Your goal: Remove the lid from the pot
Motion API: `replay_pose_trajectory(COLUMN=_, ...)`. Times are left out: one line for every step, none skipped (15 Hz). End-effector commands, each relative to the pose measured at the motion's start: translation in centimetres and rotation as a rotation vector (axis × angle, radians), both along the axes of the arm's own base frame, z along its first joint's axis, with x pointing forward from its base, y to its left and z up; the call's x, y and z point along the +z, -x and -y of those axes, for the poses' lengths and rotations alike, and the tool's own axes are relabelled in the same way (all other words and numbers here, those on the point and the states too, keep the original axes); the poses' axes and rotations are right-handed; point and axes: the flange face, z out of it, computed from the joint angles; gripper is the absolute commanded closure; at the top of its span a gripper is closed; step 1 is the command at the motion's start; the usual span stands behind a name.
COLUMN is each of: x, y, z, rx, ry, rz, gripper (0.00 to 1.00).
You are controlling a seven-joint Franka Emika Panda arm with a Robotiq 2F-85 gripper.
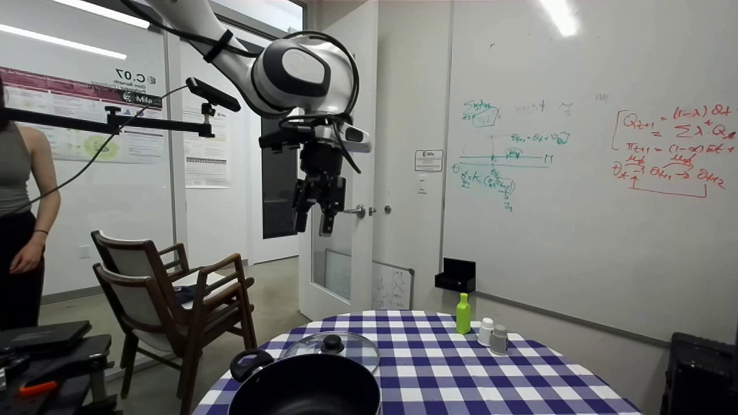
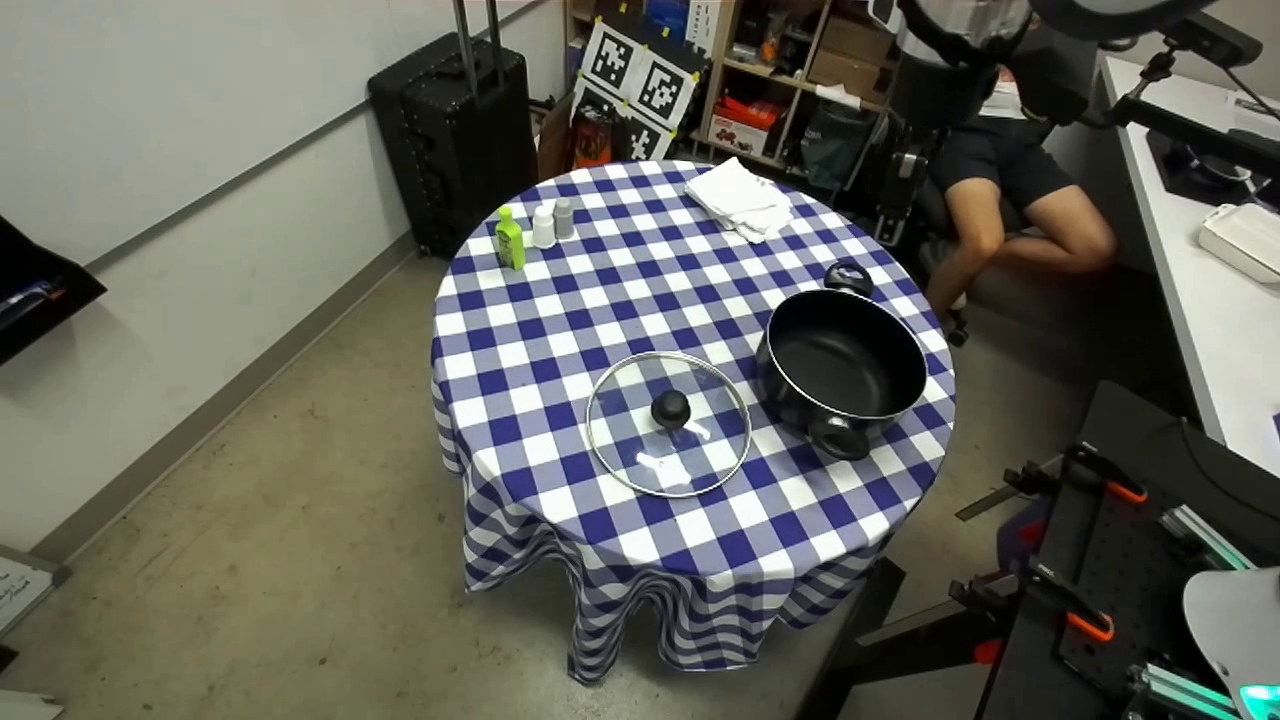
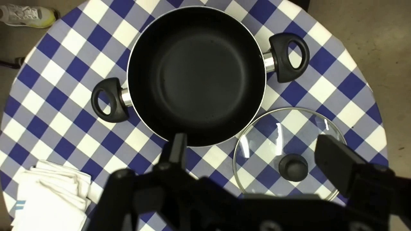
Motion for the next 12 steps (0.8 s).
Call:
replay_pose_trajectory(x=0.4, y=3.5, z=-0.2, rx=0.007, ry=0.033, rz=0.042, gripper=0.0)
replay_pose_trajectory(x=0.4, y=4.0, z=-0.3, rx=0.01, ry=0.029, rz=0.04, gripper=0.0)
replay_pose_trajectory(x=0.4, y=4.6, z=-0.4, rx=0.015, ry=0.024, rz=0.023, gripper=0.0)
replay_pose_trajectory(x=0.0, y=2.9, z=-0.1, rx=0.009, ry=0.018, rz=0.009, gripper=0.0)
replay_pose_trajectory(x=0.0, y=3.5, z=-0.1, rx=0.01, ry=0.018, rz=0.006, gripper=0.0)
replay_pose_trajectory(x=0.1, y=3.8, z=-0.2, rx=0.011, ry=0.019, rz=0.005, gripper=0.0)
replay_pose_trajectory(x=0.1, y=4.1, z=-0.2, rx=0.012, ry=0.019, rz=0.005, gripper=0.0)
replay_pose_trajectory(x=0.2, y=4.1, z=-0.2, rx=0.012, ry=0.019, rz=0.006, gripper=0.0)
replay_pose_trajectory(x=0.2, y=4.1, z=-0.2, rx=0.012, ry=0.019, rz=0.006, gripper=0.0)
replay_pose_trajectory(x=0.2, y=4.1, z=-0.2, rx=0.012, ry=0.019, rz=0.006, gripper=0.0)
replay_pose_trajectory(x=0.2, y=4.1, z=-0.2, rx=0.012, ry=0.019, rz=0.006, gripper=0.0)
replay_pose_trajectory(x=0.2, y=4.1, z=-0.2, rx=0.012, ry=0.019, rz=0.006, gripper=0.0)
